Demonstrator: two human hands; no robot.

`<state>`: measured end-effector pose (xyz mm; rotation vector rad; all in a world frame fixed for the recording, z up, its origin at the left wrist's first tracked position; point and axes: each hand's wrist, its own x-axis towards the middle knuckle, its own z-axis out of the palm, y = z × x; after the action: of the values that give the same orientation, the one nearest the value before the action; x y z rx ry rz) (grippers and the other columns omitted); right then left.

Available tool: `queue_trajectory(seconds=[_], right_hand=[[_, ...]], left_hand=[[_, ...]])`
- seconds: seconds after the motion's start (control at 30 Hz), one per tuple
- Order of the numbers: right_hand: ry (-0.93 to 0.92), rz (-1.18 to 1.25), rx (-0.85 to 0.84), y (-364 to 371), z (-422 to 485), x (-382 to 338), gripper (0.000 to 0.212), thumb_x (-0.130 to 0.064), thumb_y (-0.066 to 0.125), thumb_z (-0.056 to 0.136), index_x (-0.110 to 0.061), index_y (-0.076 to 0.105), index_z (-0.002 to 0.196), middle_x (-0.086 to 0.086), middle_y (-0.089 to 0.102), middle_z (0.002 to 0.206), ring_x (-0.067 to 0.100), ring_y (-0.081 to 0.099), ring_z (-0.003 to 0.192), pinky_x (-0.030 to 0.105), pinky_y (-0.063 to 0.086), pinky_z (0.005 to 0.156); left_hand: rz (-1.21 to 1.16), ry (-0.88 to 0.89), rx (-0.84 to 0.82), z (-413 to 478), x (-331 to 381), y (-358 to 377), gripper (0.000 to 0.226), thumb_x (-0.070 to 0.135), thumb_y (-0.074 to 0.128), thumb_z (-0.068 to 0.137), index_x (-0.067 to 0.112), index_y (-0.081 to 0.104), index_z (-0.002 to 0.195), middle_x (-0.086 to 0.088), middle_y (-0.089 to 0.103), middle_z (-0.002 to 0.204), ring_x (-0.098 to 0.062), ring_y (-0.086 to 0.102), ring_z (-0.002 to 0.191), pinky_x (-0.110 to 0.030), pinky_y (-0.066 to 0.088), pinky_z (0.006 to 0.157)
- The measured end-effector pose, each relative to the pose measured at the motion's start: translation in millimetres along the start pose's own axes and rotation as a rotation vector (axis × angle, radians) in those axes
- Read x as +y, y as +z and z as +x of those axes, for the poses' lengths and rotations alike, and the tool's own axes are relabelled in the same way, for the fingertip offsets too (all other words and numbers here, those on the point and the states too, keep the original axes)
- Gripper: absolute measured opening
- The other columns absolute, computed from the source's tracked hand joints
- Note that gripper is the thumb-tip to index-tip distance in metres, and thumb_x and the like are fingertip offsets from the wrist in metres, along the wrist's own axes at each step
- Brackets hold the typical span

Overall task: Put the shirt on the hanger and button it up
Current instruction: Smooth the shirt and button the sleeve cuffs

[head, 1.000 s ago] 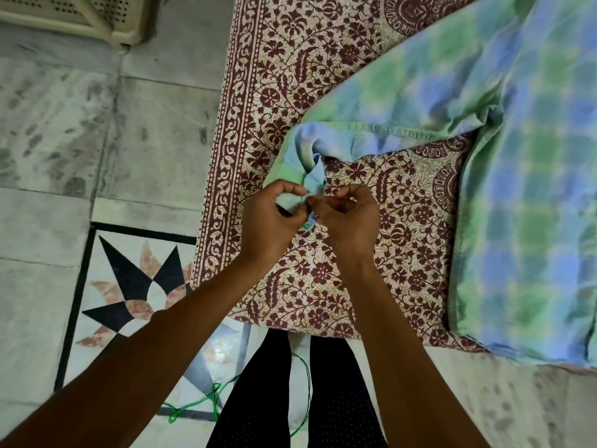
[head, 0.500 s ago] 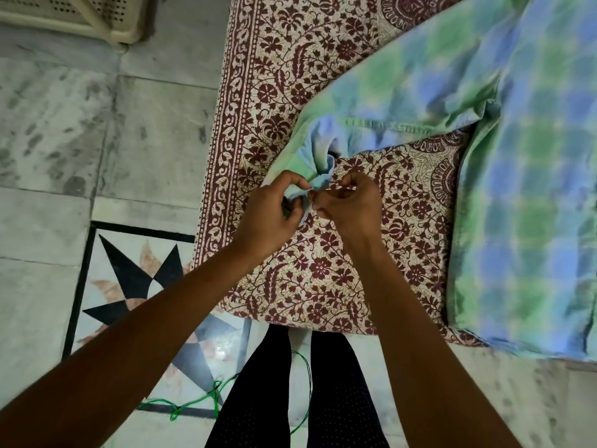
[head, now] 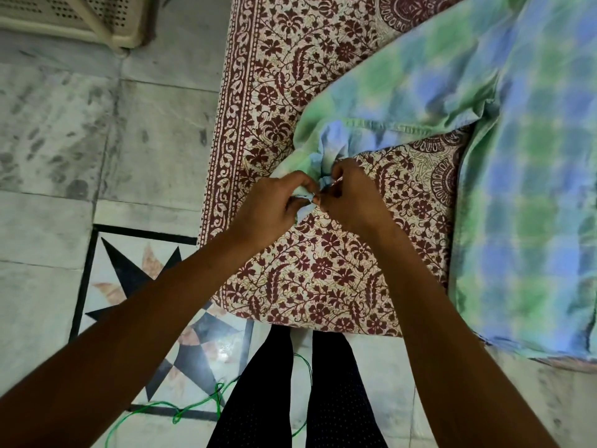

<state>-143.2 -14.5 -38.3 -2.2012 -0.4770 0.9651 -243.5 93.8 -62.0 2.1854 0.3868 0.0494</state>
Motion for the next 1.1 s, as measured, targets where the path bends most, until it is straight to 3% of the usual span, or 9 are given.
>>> queue_trajectory(seconds=[0.1,0.2,0.27,0.37,0.63,0.73,0.83,0.97,1.1], right_hand=[[-0.039,0.042,0.100,2,-7,2,0.034,-0.008,0.068,0.082,-0.009,0.043,0.105,0.001,0.058,0.078,0.014,0.053,0.066,0.015,0.039,0.050],[0.094,0.372,0.186,12,-12,13,0.041,-0.005,0.078,0.071,-0.019,0.042,0.086,0.007,0.060,0.072,0.019,0.057,0.065,0.031,0.052,0.060],[0.179,0.561,0.218,17,-15,20,0.043,0.002,0.076,0.070,-0.021,0.041,0.081,0.011,0.062,0.075,0.022,0.062,0.071,0.042,0.056,0.070],[0.131,0.536,0.239,17,-16,23,0.044,0.006,0.072,0.072,-0.022,0.039,0.078,0.001,0.062,0.068,0.009,0.062,0.063,0.025,0.053,0.062],[0.007,0.404,0.253,17,-15,20,0.044,0.001,0.075,0.069,-0.024,0.039,0.073,0.023,0.063,0.079,0.035,0.065,0.076,0.043,0.055,0.069],[-0.056,0.253,0.268,12,-14,19,0.035,-0.004,0.073,0.075,-0.020,0.042,0.077,0.006,0.058,0.070,0.018,0.056,0.061,0.026,0.049,0.055],[-0.062,0.242,0.210,11,-13,18,0.035,-0.002,0.072,0.075,-0.020,0.042,0.080,0.002,0.059,0.071,0.022,0.062,0.069,0.032,0.054,0.064],[0.129,0.714,0.088,7,-15,15,0.039,0.012,0.066,0.074,-0.016,0.038,0.075,0.009,0.058,0.072,0.024,0.061,0.075,0.039,0.054,0.076],[0.428,1.258,-0.132,7,-13,19,0.015,0.009,0.055,0.083,-0.005,0.050,0.081,0.009,0.060,0.076,0.013,0.061,0.061,0.020,0.053,0.056]], left_hand=[[-0.178,-0.154,0.075,0,-1,6,0.019,0.003,0.065,0.082,0.012,0.065,0.099,-0.009,0.069,0.077,0.001,0.051,0.042,-0.010,0.037,0.041],[-0.155,-0.143,0.109,-3,-1,12,0.019,0.004,0.062,0.084,0.013,0.064,0.101,-0.015,0.070,0.081,-0.024,0.063,0.055,-0.039,0.052,0.046],[-0.117,-0.143,0.099,-5,2,14,0.017,0.005,0.058,0.087,0.013,0.063,0.102,-0.016,0.068,0.076,-0.017,0.056,0.048,-0.032,0.047,0.043],[-0.134,-0.160,0.133,-3,5,17,0.013,0.008,0.056,0.090,0.013,0.064,0.099,-0.010,0.067,0.073,-0.011,0.045,0.042,-0.017,0.027,0.038],[-0.195,-0.268,0.238,2,13,20,0.010,-0.001,0.056,0.086,0.003,0.060,0.095,0.002,0.059,0.089,0.010,0.050,0.057,-0.003,0.034,0.049],[-0.339,-0.367,0.232,3,15,20,0.011,0.012,0.064,0.085,0.009,0.061,0.095,0.001,0.062,0.089,0.003,0.054,0.060,-0.005,0.036,0.046],[-0.473,-0.421,0.252,4,13,16,0.013,0.007,0.067,0.081,0.014,0.058,0.088,0.000,0.064,0.091,-0.008,0.061,0.074,-0.012,0.049,0.056],[-0.705,-0.570,0.244,9,15,11,0.026,0.000,0.064,0.081,0.019,0.047,0.080,0.001,0.060,0.094,-0.011,0.061,0.082,-0.019,0.054,0.060],[-0.779,-0.606,0.252,7,19,13,0.023,0.002,0.064,0.080,0.018,0.047,0.080,-0.001,0.060,0.088,-0.015,0.062,0.074,-0.028,0.054,0.055]])
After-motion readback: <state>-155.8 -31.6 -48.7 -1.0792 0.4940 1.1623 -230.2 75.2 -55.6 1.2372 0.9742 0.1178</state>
